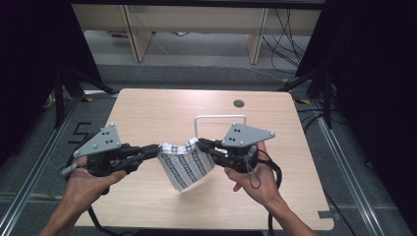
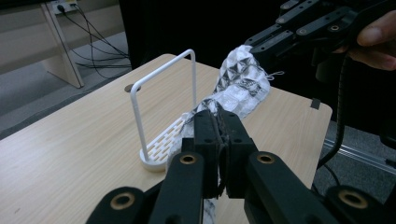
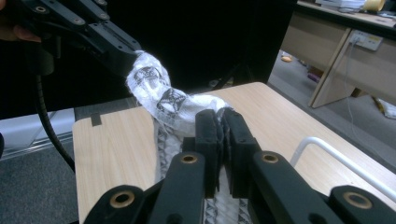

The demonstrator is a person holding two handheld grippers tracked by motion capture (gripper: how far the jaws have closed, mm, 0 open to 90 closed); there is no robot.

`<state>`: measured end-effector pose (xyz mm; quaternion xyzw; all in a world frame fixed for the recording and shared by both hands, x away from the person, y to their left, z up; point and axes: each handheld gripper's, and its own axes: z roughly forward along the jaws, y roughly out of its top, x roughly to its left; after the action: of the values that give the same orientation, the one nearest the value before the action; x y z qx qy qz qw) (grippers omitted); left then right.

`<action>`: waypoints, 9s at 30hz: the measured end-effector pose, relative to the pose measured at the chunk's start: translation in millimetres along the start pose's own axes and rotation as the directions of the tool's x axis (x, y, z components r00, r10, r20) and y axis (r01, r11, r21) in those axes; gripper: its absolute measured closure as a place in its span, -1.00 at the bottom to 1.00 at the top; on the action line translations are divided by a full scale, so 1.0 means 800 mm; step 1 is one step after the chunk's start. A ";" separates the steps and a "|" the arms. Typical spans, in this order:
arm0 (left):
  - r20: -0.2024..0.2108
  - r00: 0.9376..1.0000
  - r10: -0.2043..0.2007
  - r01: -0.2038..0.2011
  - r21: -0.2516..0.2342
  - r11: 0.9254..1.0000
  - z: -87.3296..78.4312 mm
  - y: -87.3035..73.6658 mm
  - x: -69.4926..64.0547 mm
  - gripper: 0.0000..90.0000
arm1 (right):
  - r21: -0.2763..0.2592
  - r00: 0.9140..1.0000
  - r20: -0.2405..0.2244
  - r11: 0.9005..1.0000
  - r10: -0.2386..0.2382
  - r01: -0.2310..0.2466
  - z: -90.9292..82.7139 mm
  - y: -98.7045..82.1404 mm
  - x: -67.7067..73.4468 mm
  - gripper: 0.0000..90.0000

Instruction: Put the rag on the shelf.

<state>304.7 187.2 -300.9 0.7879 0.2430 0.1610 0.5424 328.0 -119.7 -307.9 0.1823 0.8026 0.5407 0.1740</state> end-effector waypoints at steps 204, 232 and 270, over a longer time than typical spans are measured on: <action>-0.054 0.977 -0.207 0.210 0.070 0.975 0.162 0.021 0.102 -0.38 | 0.087 0.919 0.311 0.956 0.241 -0.281 -0.002 -0.023 -0.168 -0.14; -0.016 0.985 -0.171 0.172 0.073 0.982 0.128 -0.019 0.071 -0.43 | 0.062 0.937 0.246 0.960 0.249 -0.271 -0.016 -0.040 -0.142 -0.22; 0.043 0.988 -0.148 0.144 0.081 0.986 0.107 -0.080 0.039 -0.64 | 0.067 0.936 0.192 0.948 0.294 -0.312 -0.027 -0.072 -0.111 -0.25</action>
<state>361.7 156.6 -391.6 0.7922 0.2930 0.0920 0.5274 389.2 -200.0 -346.4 0.3600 0.7711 0.5030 0.1511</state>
